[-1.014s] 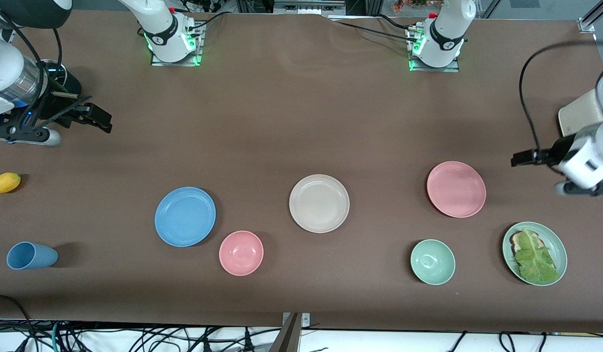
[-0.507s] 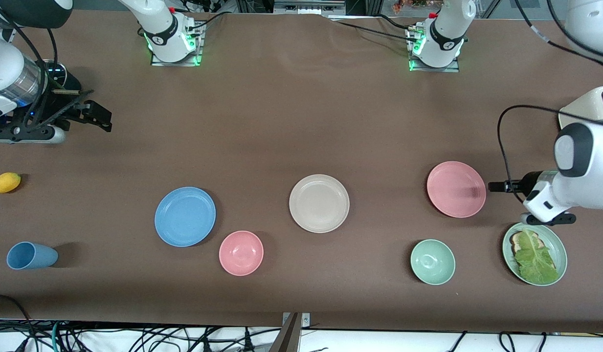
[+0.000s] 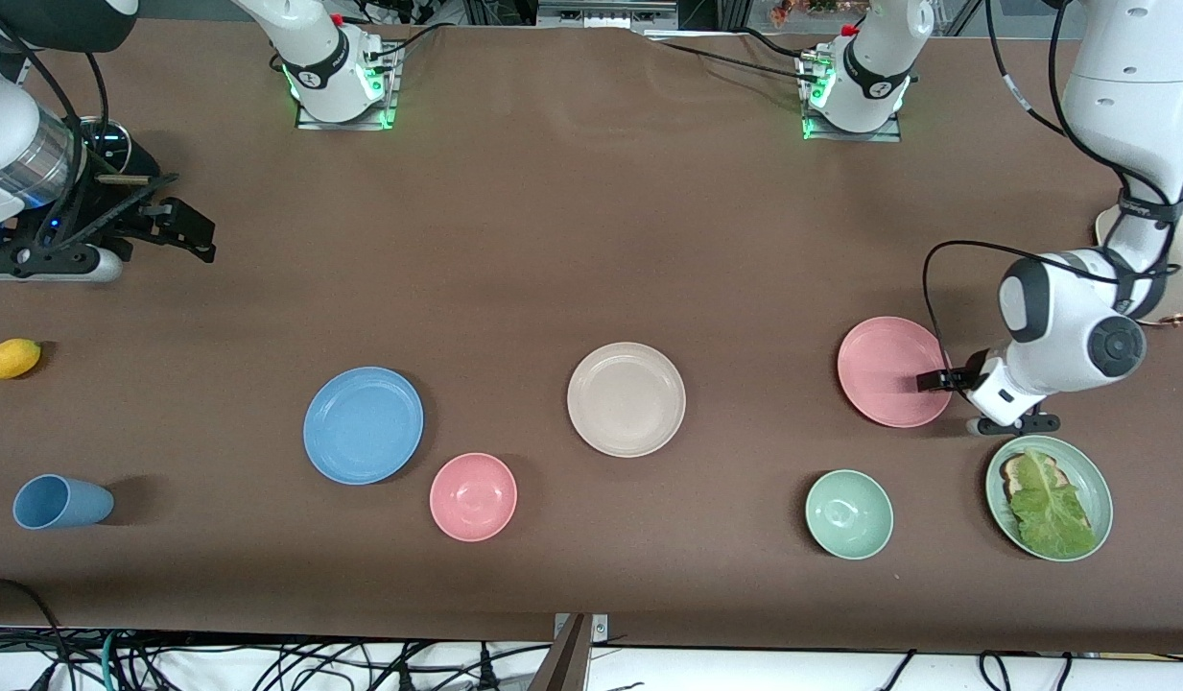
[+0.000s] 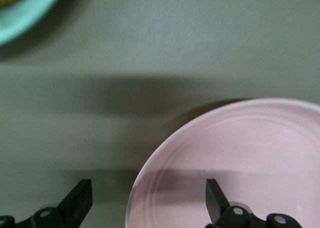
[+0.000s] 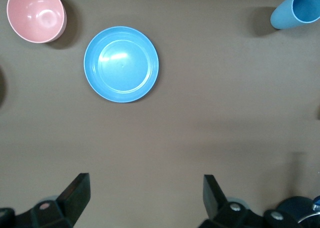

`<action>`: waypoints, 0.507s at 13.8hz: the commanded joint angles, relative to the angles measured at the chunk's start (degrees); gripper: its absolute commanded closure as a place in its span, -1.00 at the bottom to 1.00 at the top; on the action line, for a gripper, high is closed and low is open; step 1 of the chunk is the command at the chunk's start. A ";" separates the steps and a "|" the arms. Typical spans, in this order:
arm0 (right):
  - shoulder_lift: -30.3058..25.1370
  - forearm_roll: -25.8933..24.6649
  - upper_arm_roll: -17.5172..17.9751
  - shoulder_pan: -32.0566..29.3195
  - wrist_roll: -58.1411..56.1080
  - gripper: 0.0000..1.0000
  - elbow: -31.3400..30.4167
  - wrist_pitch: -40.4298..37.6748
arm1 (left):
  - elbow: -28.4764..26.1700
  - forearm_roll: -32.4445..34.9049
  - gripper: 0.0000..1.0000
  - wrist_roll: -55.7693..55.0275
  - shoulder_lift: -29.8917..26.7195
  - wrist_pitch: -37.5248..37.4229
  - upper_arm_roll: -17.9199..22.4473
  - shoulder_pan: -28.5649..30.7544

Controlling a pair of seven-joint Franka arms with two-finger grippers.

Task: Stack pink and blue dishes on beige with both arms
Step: 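Reach the left gripper down to the rim of the pink plate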

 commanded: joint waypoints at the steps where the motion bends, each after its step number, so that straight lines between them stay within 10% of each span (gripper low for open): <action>1: 1.88 -0.51 -0.13 -0.28 -0.31 -1.00 1.97 1.44 | -3.61 0.65 -0.68 0.89 -3.03 1.37 -0.26 0.90; 2: 2.67 -0.77 -0.13 -0.20 0.12 -1.00 1.97 2.93 | -3.61 0.65 0.16 1.59 -3.11 0.67 -0.26 0.90; 4: 8.36 -0.77 -0.13 0.07 0.04 -1.00 2.06 6.27 | -2.91 0.65 1.00 1.51 -3.11 -0.65 -0.26 0.90; 7: 12.17 -0.77 -0.13 -0.02 0.04 -1.00 2.06 8.92 | -2.30 0.56 1.00 0.80 -3.20 -1.35 -0.35 0.46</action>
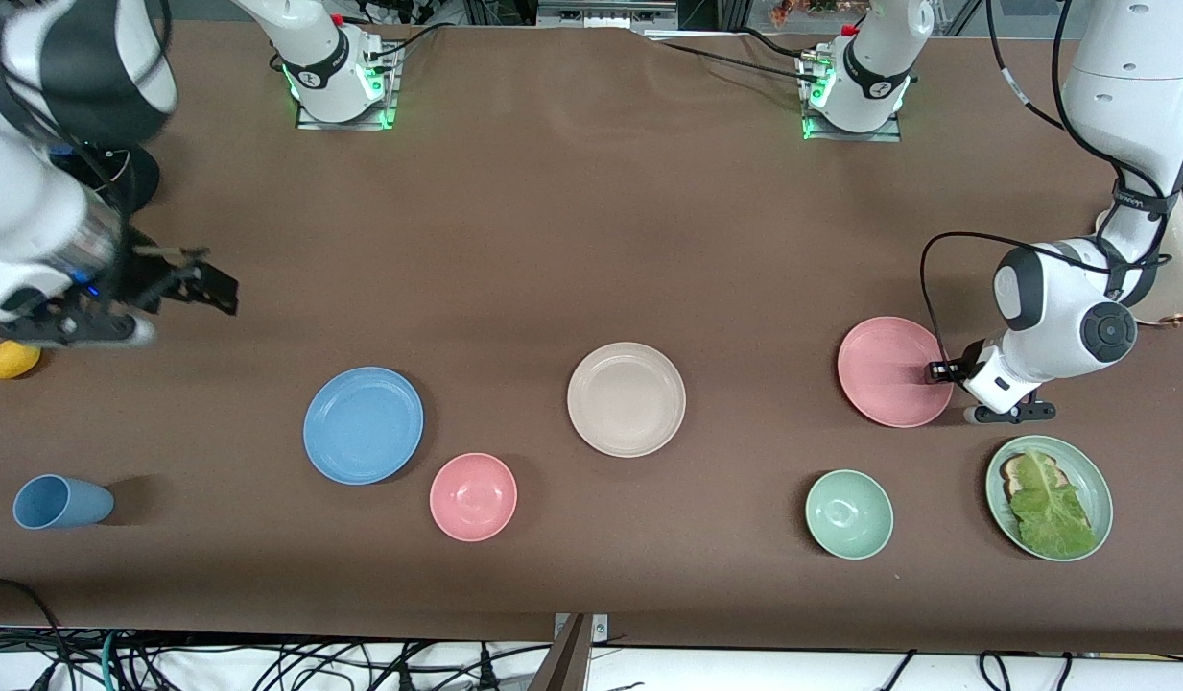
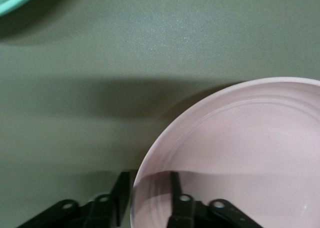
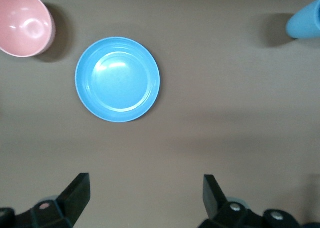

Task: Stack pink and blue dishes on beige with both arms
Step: 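Grip the pink plate with the left gripper while the right gripper approaches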

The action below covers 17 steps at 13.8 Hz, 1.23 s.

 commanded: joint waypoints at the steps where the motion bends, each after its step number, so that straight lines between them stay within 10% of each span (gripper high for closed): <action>1: 3.06 -0.42 0.07 -0.17 0.03 -1.00 1.67 0.98 | -0.47 0.56 1.00 0.29 -1.72 -2.78 -0.37 -0.18; 10: 21.33 -0.33 0.16 0.00 -0.85 -1.00 3.69 17.30 | 16.66 -0.23 1.00 -9.80 -2.96 -31.07 -7.74 -0.36; 17: 28.56 -0.51 0.16 0.18 -0.85 -0.91 2.12 27.96 | 24.23 -8.83 1.00 -26.59 -1.12 -34.09 -16.10 -4.91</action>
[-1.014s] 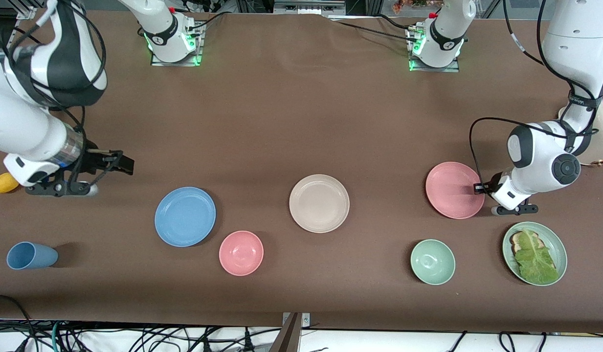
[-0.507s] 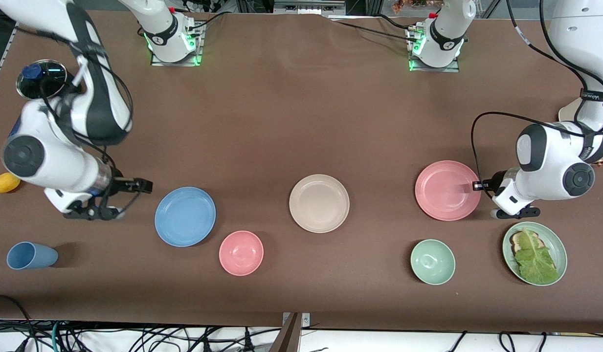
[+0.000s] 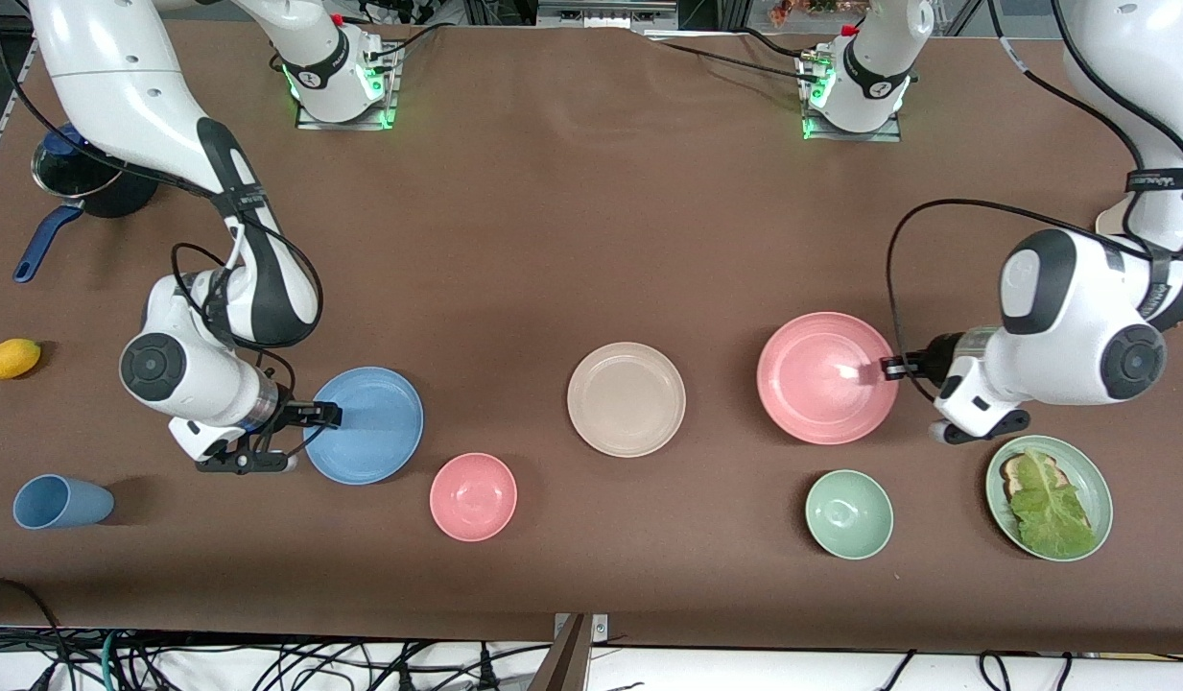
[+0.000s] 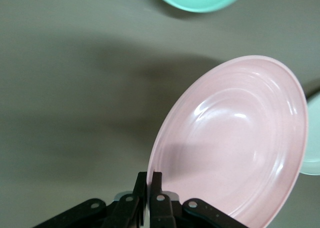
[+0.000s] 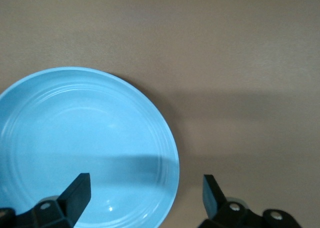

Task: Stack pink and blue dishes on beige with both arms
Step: 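Place the pink plate on the beige plate while the right gripper lifts blue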

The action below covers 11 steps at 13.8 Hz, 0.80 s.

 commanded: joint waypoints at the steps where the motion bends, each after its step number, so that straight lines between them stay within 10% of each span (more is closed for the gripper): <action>1: 1.15 -0.51 0.23 0.08 -0.56 -0.88 -0.90 1.37 | 4.55 -3.40 1.00 -3.94 3.14 -1.11 -0.60 -5.10; 6: 0.53 -0.25 0.05 -0.54 -2.94 -0.88 -5.66 4.28 | 8.70 -2.71 1.00 -9.21 10.00 8.78 -0.08 -15.21; 11: 0.18 -0.07 -0.21 -0.89 -5.48 -0.07 -6.28 3.75 | 8.79 -1.75 1.00 -16.50 14.31 21.19 6.06 -25.31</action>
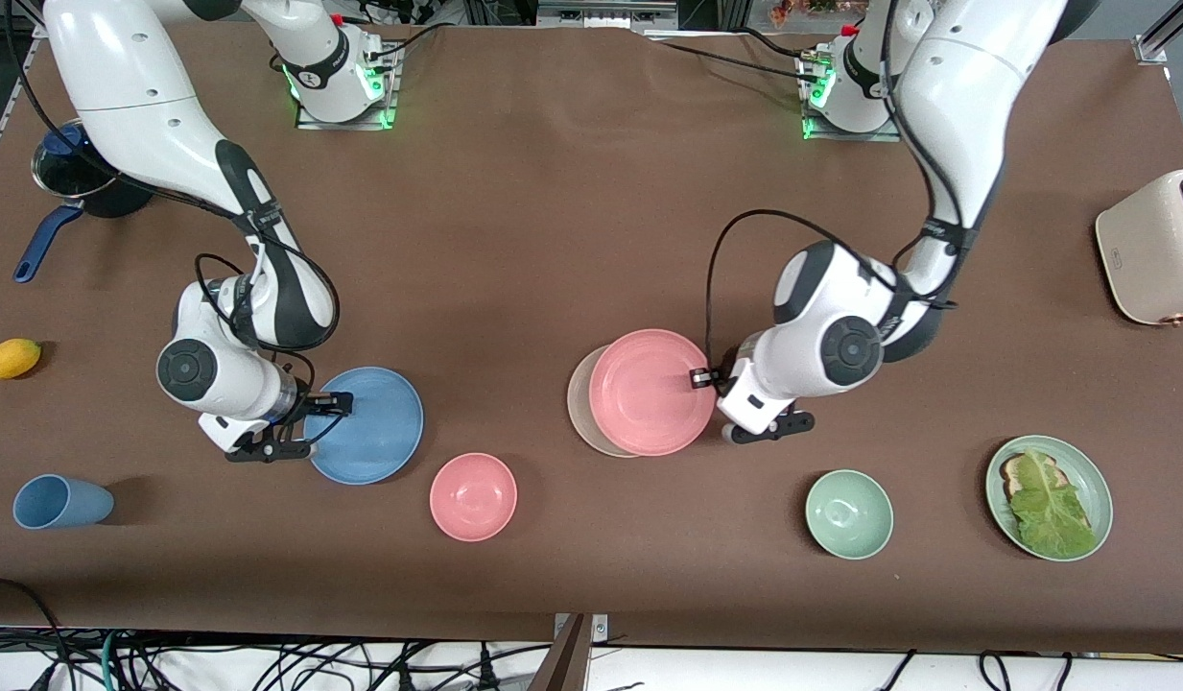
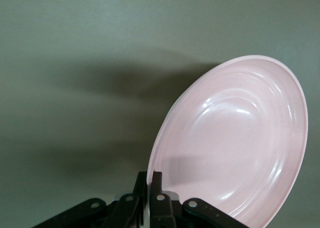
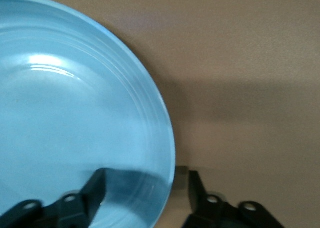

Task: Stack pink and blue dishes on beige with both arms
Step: 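Place the pink plate on the beige plate while the right gripper lifts blue, then release the pink plate with the left gripper while the right gripper carries blue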

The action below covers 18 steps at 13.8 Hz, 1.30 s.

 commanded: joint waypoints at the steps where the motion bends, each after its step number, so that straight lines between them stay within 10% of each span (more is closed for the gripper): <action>1: -1.57 -0.07 0.12 -0.47 -1.70 0.12 -1.52 0.18 | 2.76 0.55 1.00 -2.76 2.09 2.43 4.51 -5.02; 3: -1.66 0.01 0.12 -1.17 -2.23 0.49 -1.52 0.18 | 2.68 0.55 1.00 -2.76 2.09 2.44 4.61 -5.03; 4: -1.66 0.01 0.12 -1.44 -2.23 0.66 -1.52 0.18 | 2.68 0.64 -0.28 -2.32 2.01 2.44 4.61 -5.03; 5: -1.66 0.01 0.12 -1.44 -2.23 0.83 -1.52 0.18 | 2.68 0.55 -0.99 -2.49 1.57 2.35 4.61 -4.77; 12: -3.59 -0.07 0.47 -1.35 -3.20 1.00 -0.82 -0.87 | 2.59 0.73 -1.00 -2.23 -2.21 -3.96 4.70 0.06; 18: -8.51 0.36 3.54 -1.09 -3.29 1.00 6.98 -16.32 | 2.50 2.66 -1.00 11.19 -3.97 -13.46 4.70 9.71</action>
